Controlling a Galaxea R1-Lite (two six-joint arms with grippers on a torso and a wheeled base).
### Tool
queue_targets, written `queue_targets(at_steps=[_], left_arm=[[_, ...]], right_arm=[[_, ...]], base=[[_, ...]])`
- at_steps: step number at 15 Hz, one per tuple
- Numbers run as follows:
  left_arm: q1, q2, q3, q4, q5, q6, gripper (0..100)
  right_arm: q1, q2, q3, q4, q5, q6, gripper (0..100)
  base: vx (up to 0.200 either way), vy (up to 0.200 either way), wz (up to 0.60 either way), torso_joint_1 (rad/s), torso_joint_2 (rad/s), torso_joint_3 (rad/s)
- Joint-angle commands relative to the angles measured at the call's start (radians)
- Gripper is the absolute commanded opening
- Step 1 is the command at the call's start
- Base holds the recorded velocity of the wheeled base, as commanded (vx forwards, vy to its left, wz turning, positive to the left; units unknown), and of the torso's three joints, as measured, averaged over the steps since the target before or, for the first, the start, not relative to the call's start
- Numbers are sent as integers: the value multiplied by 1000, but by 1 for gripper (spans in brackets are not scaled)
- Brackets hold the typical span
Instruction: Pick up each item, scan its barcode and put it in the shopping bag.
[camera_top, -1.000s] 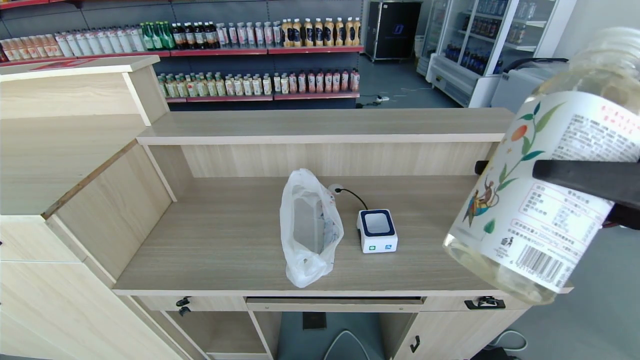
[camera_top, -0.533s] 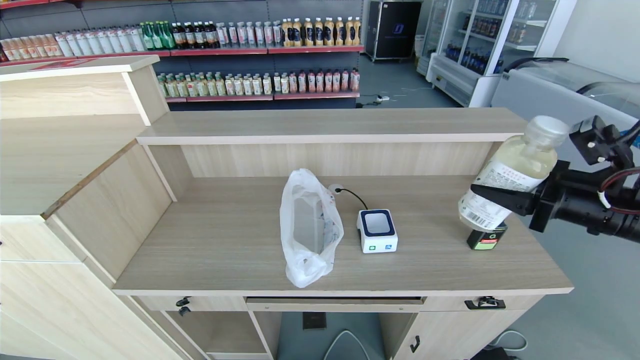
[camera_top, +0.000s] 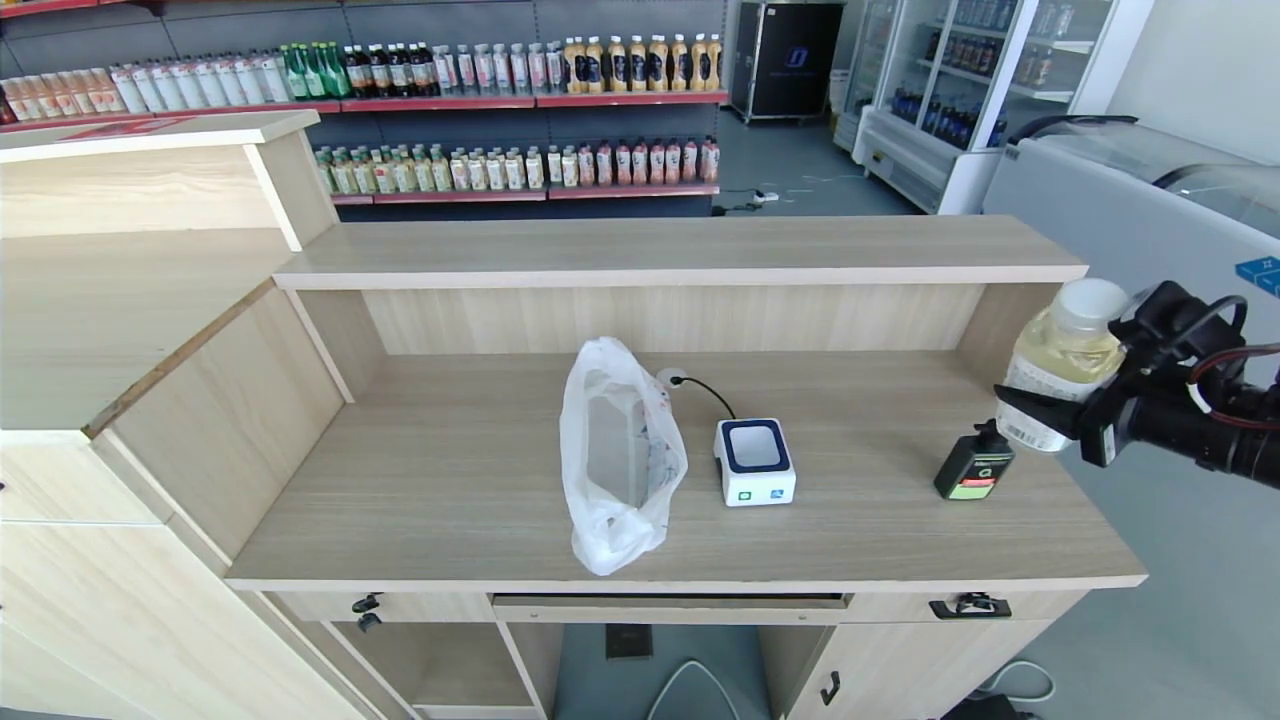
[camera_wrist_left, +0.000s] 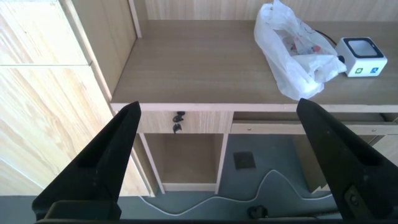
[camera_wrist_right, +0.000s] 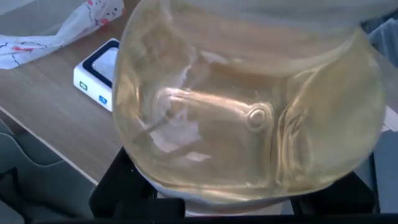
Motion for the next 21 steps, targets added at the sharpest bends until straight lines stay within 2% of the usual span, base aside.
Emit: queue_targets(at_steps=[1, 4, 7, 10, 12, 15, 21], left_arm=[[0, 2, 0, 0, 0, 0, 100], [0, 2, 0, 0, 0, 0, 100], [0, 2, 0, 0, 0, 0, 100], [0, 2, 0, 0, 0, 0, 100], [0, 2, 0, 0, 0, 0, 100], [0, 2, 0, 0, 0, 0, 100], [0, 2, 0, 0, 0, 0, 100]], right_arm=[[-23, -5, 5, -7, 0, -28, 0], [-62, -20, 4, 1, 2, -177, 0], [-72, -10, 4, -17, -3, -298, 0], [-61, 33, -5, -88, 5, -324, 0], [-56, 79, -13, -102, 19, -418, 0], [-58, 187, -16, -106, 78, -488, 0], [-42, 363, -28, -333, 115, -504, 0]], base=[[0, 0, 0, 0, 0, 0], [0, 0, 0, 0, 0, 0], [0, 0, 600, 2, 7, 4], [0, 0, 600, 2, -2, 2], [0, 0, 0, 0, 0, 0], [0, 0, 0, 0, 0, 0], [0, 0, 0, 0, 0, 0]])
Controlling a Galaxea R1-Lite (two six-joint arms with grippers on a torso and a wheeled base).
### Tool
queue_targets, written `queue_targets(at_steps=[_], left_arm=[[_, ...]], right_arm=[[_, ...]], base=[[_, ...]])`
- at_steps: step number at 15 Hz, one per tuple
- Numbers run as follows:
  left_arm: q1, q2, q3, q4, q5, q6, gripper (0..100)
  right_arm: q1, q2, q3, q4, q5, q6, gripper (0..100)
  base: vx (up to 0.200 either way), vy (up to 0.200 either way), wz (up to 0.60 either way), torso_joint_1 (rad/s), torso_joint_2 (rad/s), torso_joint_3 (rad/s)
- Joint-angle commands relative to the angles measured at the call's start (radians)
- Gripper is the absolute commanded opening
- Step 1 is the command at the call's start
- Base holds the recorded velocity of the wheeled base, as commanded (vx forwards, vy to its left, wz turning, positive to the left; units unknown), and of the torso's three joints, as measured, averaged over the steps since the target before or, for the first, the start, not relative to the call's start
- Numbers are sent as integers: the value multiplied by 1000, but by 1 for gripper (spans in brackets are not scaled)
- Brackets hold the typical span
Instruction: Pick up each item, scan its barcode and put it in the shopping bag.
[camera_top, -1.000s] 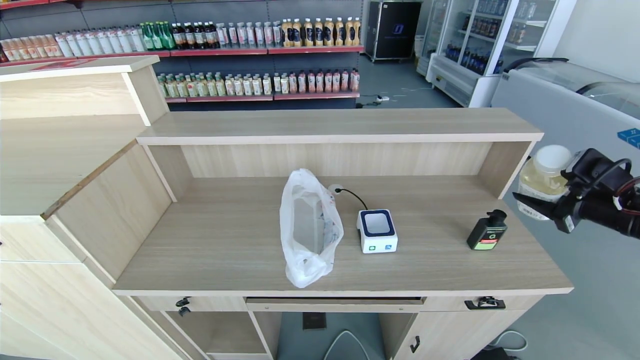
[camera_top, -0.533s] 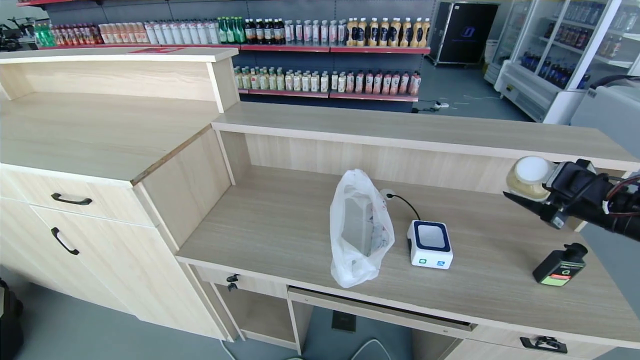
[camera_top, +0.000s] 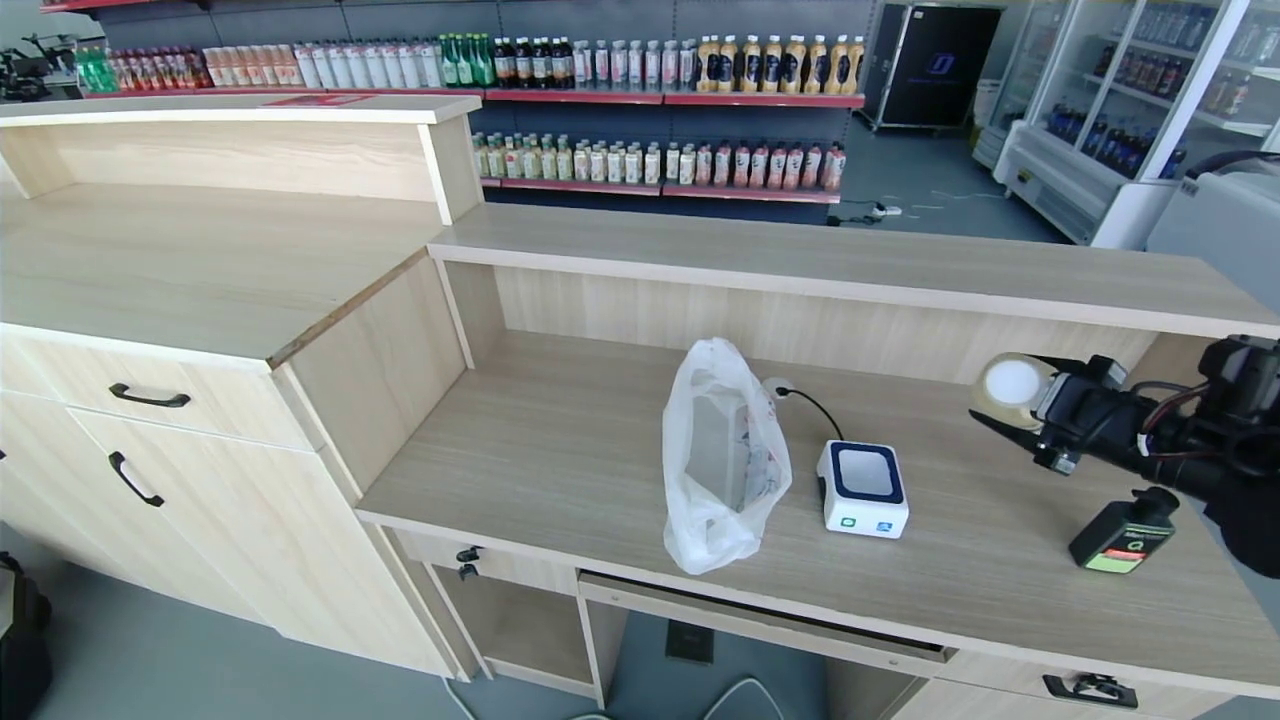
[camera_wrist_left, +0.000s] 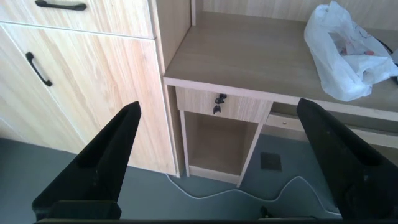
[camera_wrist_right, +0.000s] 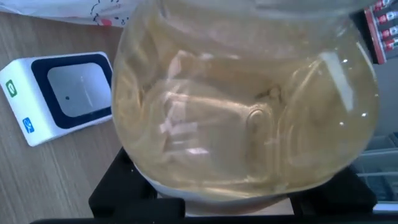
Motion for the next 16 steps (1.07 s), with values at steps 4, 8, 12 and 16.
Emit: queue_targets(at_steps=[4, 8, 12, 16], left_arm=[[0, 2, 0, 0, 0, 0, 100], [0, 2, 0, 0, 0, 0, 100], [0, 2, 0, 0, 0, 0, 100], [0, 2, 0, 0, 0, 0, 100]], right_arm=[[19, 114, -4, -73, 50, -1, 0], [37, 158, -10, -92, 58, -6, 0], [66, 206, -23, -162, 59, -6, 0], [72, 241, -24, -208, 59, -9, 0]], base=[[0, 0, 0, 0, 0, 0], [0, 0, 0, 0, 0, 0], [0, 0, 0, 0, 0, 0], [0, 0, 0, 0, 0, 0]])
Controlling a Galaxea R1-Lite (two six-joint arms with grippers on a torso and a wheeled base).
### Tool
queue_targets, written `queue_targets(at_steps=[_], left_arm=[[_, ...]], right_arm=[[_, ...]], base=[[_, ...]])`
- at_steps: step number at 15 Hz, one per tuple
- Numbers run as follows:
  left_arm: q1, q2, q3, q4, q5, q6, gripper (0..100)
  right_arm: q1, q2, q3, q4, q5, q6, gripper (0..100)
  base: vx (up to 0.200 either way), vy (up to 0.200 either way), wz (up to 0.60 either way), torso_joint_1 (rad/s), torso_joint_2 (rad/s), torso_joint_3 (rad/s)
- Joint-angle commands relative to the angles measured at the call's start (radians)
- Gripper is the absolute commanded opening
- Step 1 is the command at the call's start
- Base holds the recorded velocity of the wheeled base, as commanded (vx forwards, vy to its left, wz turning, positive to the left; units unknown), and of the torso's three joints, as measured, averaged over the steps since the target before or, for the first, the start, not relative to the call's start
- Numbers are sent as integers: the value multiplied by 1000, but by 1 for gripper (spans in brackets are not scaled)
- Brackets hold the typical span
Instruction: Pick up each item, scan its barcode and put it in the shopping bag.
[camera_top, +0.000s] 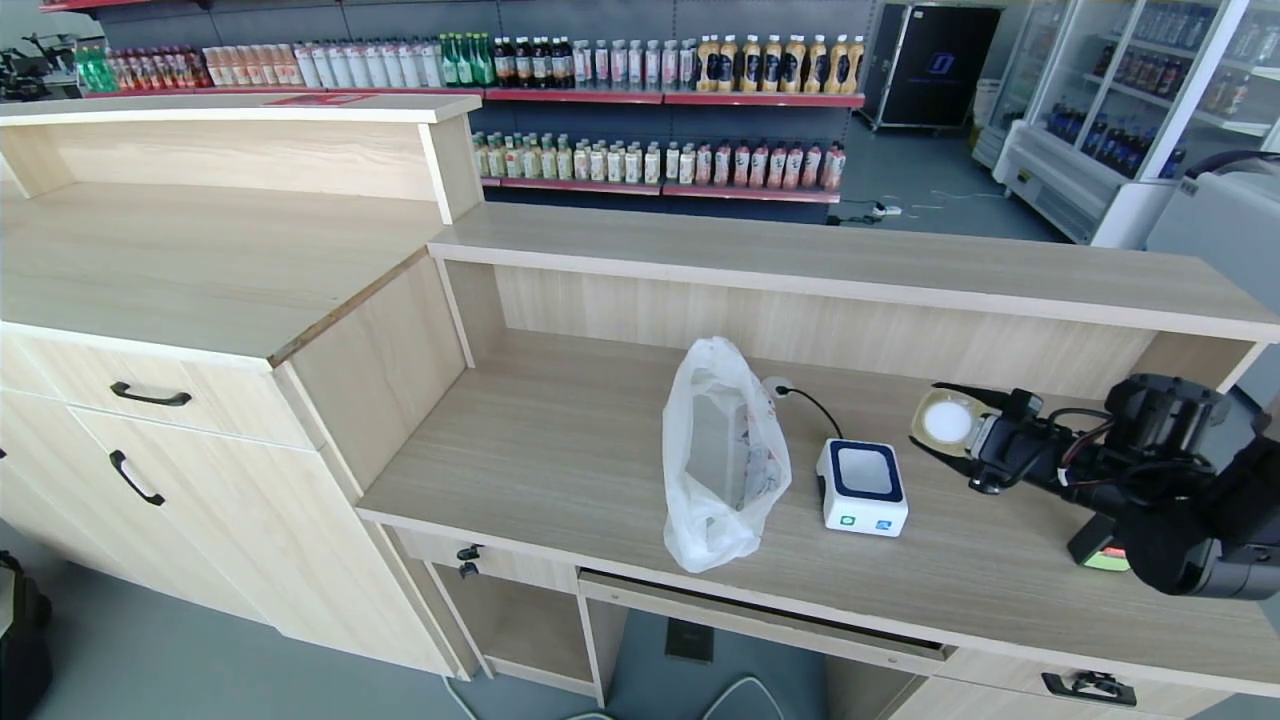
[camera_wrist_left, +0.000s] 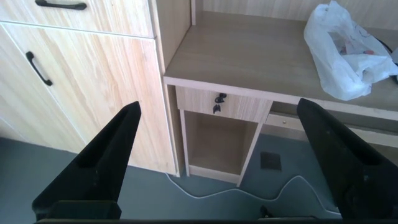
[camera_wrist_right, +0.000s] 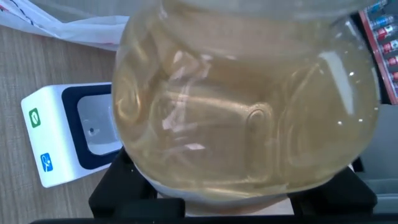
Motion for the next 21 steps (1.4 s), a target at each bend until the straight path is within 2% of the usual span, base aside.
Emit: queue_targets(at_steps=[1, 21], left_arm=[[0, 2, 0, 0, 0, 0, 100], [0, 2, 0, 0, 0, 0, 100]], right_arm=[[1, 19, 0, -1, 0, -6, 0], [50, 136, -114, -24, -5, -26, 0]], base=[[0, 0, 0, 0, 0, 0], [0, 0, 0, 0, 0, 0]])
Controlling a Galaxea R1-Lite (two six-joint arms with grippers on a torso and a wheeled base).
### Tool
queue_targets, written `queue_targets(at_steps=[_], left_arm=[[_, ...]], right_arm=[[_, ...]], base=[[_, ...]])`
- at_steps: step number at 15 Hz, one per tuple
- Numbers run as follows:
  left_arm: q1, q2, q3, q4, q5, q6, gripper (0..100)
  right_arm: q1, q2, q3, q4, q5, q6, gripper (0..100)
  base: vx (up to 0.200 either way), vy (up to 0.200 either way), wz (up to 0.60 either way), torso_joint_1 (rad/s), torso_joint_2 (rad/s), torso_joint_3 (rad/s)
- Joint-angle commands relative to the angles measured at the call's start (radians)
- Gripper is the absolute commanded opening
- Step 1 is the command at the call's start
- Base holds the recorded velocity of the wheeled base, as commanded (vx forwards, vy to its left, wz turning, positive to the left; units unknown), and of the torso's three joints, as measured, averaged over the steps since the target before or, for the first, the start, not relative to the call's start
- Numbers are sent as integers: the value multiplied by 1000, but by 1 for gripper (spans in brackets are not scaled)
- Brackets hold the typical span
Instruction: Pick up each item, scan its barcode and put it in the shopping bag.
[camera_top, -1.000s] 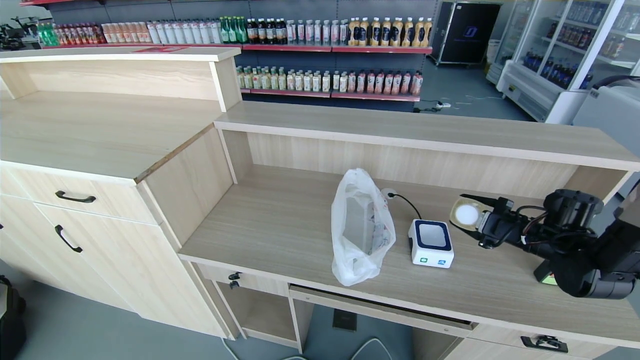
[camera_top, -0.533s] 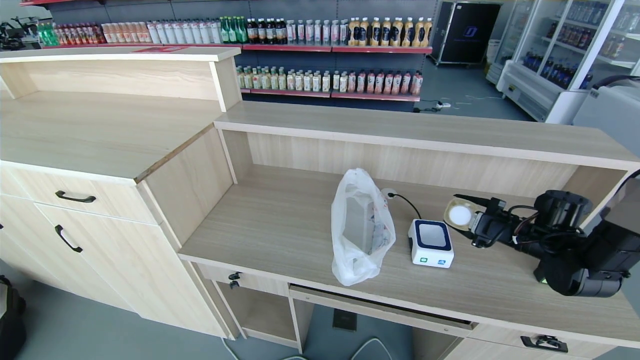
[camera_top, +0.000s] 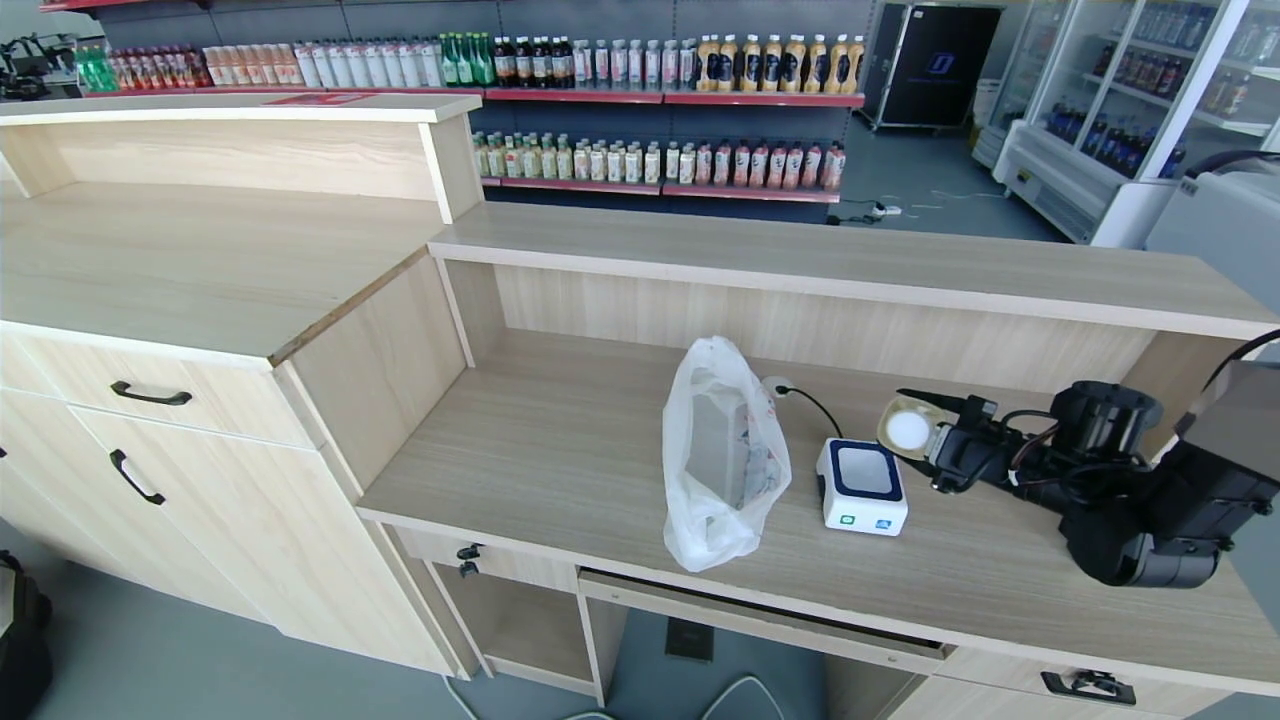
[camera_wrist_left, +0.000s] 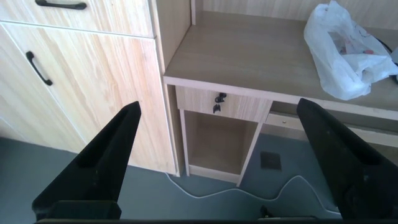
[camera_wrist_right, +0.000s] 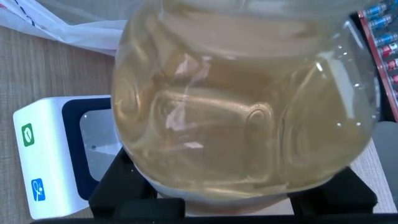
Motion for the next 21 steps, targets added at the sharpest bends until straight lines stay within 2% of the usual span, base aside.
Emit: queue_targets(at_steps=[1, 21], left_arm=[[0, 2, 0, 0, 0, 0, 100], [0, 2, 0, 0, 0, 0, 100]], right_arm=[[0, 9, -2, 2, 0, 0, 0], [26, 60, -54, 3, -9, 3, 0]], base=[[0, 0, 0, 0, 0, 0], [0, 0, 0, 0, 0, 0]])
